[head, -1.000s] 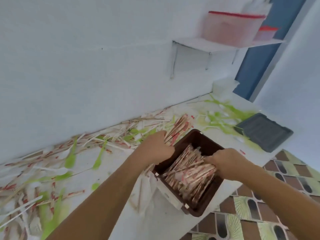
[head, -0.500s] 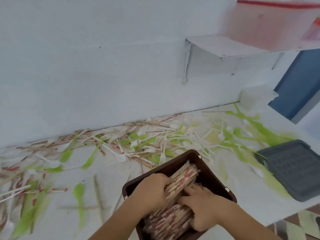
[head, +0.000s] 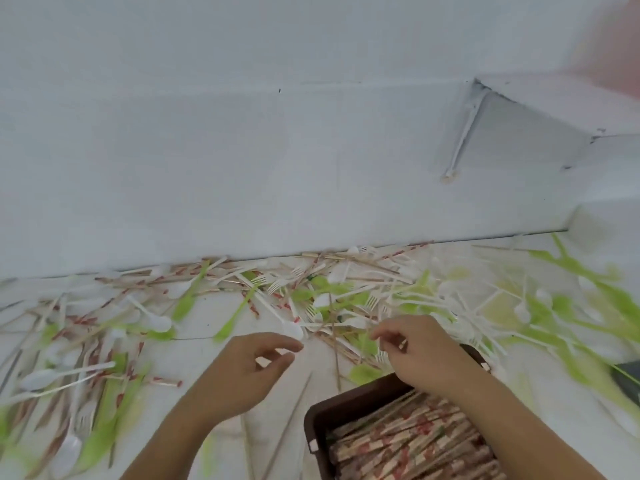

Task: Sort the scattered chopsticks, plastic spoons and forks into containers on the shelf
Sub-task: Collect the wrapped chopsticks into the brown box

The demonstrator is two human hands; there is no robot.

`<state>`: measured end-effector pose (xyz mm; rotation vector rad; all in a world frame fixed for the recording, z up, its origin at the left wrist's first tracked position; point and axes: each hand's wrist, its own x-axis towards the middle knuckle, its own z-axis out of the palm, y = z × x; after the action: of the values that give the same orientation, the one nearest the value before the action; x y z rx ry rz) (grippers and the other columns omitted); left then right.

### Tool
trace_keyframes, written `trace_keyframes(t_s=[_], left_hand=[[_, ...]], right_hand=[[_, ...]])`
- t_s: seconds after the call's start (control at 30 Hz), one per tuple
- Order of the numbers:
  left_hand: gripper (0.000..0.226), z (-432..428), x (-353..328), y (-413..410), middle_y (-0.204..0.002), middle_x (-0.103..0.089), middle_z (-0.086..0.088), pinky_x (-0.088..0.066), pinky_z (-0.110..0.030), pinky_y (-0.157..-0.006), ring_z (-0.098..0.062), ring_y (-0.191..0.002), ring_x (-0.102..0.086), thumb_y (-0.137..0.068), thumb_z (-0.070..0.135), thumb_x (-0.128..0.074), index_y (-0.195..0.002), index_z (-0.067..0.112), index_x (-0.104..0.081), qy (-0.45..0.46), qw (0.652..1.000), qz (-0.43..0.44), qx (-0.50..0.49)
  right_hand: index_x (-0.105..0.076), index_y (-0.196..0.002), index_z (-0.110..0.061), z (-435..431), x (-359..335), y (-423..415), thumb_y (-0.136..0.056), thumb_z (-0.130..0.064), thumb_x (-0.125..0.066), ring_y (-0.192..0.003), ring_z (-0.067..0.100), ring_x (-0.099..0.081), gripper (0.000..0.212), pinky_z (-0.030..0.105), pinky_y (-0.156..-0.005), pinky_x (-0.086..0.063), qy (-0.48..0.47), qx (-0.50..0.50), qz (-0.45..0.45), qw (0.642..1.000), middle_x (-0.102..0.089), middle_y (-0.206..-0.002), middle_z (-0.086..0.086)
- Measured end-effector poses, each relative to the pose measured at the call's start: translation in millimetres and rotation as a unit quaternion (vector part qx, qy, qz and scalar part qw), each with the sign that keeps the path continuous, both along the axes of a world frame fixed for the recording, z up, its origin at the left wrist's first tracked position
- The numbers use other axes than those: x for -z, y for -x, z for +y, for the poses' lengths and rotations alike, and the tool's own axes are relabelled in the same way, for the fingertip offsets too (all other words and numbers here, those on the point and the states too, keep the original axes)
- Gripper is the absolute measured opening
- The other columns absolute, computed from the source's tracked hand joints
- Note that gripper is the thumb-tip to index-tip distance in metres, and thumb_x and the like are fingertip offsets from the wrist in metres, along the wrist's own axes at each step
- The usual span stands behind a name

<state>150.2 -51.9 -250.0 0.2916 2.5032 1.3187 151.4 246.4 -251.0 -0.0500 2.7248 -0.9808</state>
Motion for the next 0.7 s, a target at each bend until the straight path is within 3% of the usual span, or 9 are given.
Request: trace_keyframes(t_s=[0.1, 0.17, 0.23, 0.33, 0.43, 0.6, 0.7], left_hand=[[0.022, -27, 22, 53, -0.104, -0.07, 0.036, -0.049, -0.014, -0.081, 0.009, -0.096, -0.066, -0.098, 0.025, -0.068, -0.107, 0.043, -0.074, 0.067, 0.997, 0.03, 0.015], [0.027, -34, 46, 94, -0.118, -0.068, 0.03, -0.051, -0.022, -0.092, 0.007, -0.104, -0.064, -0.098, 0.026, -0.066, -0.119, 0.043, -0.07, 0.122, 0.988, 0.064, 0.065], [0.038, -26, 67, 128, -0.138, -0.06, 0.022, -0.046, -0.028, -0.107, 0.0, -0.124, -0.056, -0.098, 0.031, -0.064, -0.136, 0.04, -0.063, 0.164, 0.971, 0.111, 0.133], [0.053, -2, 91, 162, -0.152, -0.049, 0.012, -0.038, -0.033, -0.114, -0.013, -0.141, -0.042, -0.099, 0.036, -0.063, -0.15, 0.033, -0.049, 0.24, 0.923, 0.172, 0.246], [0.049, 9, 113, 178, -0.144, -0.053, 0.009, -0.038, -0.038, -0.11, -0.02, -0.139, -0.041, -0.098, 0.039, -0.064, -0.145, 0.032, -0.052, 0.321, 0.874, 0.214, 0.295], [0.019, 1, 126, 188, -0.12, -0.063, 0.011, -0.037, -0.036, -0.101, -0.017, -0.128, -0.046, -0.099, 0.035, -0.059, -0.116, 0.032, -0.067, 0.324, 0.877, 0.226, 0.273], [0.009, -3, 130, 188, -0.109, -0.063, 0.011, -0.039, -0.039, -0.096, -0.019, -0.115, -0.053, -0.097, 0.032, -0.06, -0.103, 0.031, -0.066, 0.308, 0.885, 0.238, 0.258]], right_hand=[[-0.073, -0.107, -0.032, -39, 17, 56, -0.095, -0.021, -0.055, -0.085, 0.008, -0.065, 0.025, 0.033, -0.082, -0.058, -0.093, -0.038, -0.037, 0.994, -0.065, -0.107, -0.012], [-0.066, -0.093, -0.023, -63, 33, 86, -0.093, -0.027, -0.058, -0.079, 0.015, -0.061, 0.009, 0.034, -0.077, -0.056, -0.207, -0.075, -0.111, 0.969, -0.062, -0.096, -0.005], [-0.05, -0.077, -0.022, -79, 55, 105, -0.088, -0.025, -0.063, -0.071, 0.017, -0.055, 0.018, 0.032, -0.068, -0.05, -0.312, -0.102, -0.138, 0.935, -0.055, -0.085, -0.004], [-0.062, -0.091, -0.018, -90, 81, 116, -0.078, -0.017, -0.071, -0.078, 0.022, -0.064, 0.016, 0.033, -0.061, -0.049, -0.39, -0.107, -0.14, 0.904, -0.057, -0.093, -0.001], [-0.066, -0.104, -0.019, -85, 84, 121, -0.08, -0.022, -0.069, -0.09, 0.023, -0.068, 0.024, 0.034, -0.067, -0.053, -0.415, -0.087, -0.143, 0.894, -0.061, -0.098, -0.001], [-0.066, -0.106, -0.019, -50, 73, 137, -0.089, -0.011, -0.063, -0.081, 0.02, -0.065, 0.019, 0.03, -0.063, -0.049, -0.461, 0.013, -0.148, 0.875, -0.054, -0.082, -0.003], [-0.067, -0.101, -0.02, -38, 73, 139, -0.086, -0.008, -0.063, -0.085, 0.02, -0.064, 0.02, 0.032, -0.068, -0.055, -0.435, 0.028, -0.136, 0.89, -0.057, -0.089, -0.003]])
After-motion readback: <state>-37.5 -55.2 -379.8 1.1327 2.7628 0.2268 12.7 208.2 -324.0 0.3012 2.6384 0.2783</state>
